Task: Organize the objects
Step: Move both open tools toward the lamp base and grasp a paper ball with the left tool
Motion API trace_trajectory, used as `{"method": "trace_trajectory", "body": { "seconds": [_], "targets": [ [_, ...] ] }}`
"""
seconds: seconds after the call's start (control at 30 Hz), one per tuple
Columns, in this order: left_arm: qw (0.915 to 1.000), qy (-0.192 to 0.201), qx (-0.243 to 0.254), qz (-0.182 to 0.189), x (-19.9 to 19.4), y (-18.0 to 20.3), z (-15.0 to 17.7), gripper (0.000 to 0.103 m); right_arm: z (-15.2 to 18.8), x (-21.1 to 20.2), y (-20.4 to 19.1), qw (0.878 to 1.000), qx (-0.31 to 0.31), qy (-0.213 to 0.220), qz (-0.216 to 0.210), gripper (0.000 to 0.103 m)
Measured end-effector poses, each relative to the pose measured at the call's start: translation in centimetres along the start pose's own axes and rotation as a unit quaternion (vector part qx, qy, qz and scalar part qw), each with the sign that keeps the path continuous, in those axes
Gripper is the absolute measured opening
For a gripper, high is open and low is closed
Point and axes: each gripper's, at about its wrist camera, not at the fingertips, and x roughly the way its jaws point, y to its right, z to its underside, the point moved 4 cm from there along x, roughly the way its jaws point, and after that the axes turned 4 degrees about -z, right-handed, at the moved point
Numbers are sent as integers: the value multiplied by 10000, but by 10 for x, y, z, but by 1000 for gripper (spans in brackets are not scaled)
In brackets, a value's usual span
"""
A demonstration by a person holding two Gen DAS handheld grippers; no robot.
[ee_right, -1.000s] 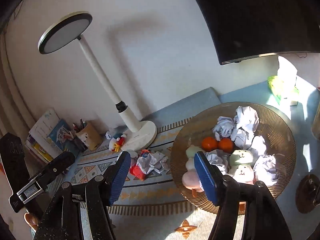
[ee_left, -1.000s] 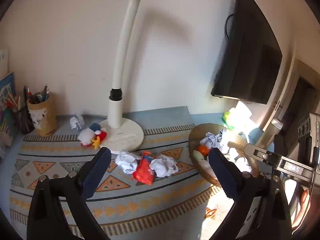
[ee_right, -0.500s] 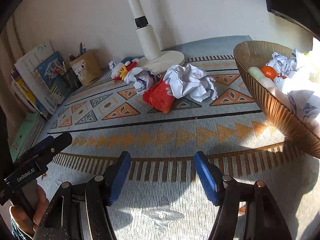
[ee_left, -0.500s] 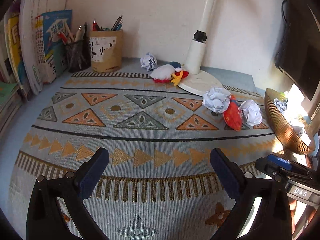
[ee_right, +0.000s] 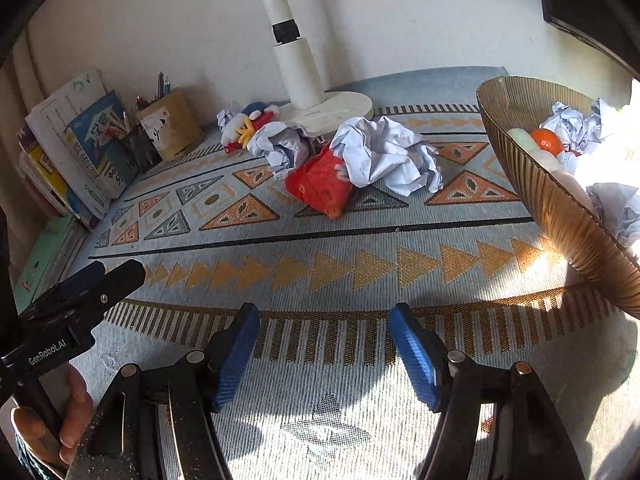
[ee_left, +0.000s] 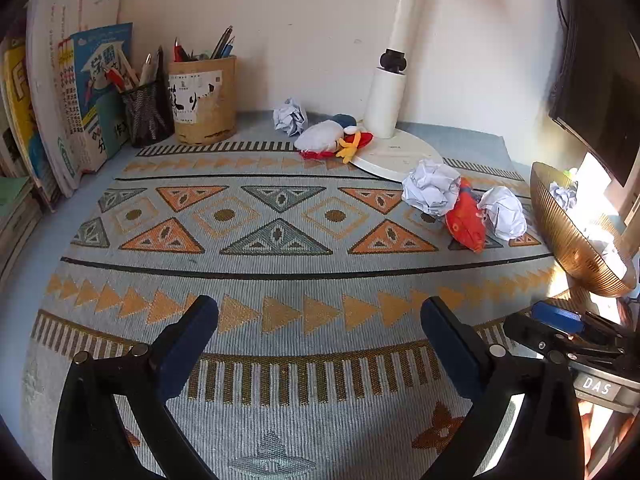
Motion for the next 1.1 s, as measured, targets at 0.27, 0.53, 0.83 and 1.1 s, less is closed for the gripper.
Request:
{"method": "trace_trajectory", "body": {
  "seconds": [0.27, 0.53, 0.83, 1.1],
  "targets": [
    [9982, 370, 323, 342, -5, -21, -127, 101, -79, -19, -63, 9972, -590, 165, -425, 69],
    [9992, -61, 234, 321, 119, -17, -218, 101, -156, 64, -96, 9962, -745, -47, -448, 72],
    [9983, -513, -129, 250, 212, -26, -222, 100, -193, 163, -95, 9966, -234, -552, -571, 73],
    [9963, -662, -216, 510, 223, -19, -205, 81, -197, 183, -90, 9992, -202, -280, -177, 82]
  ]
}}
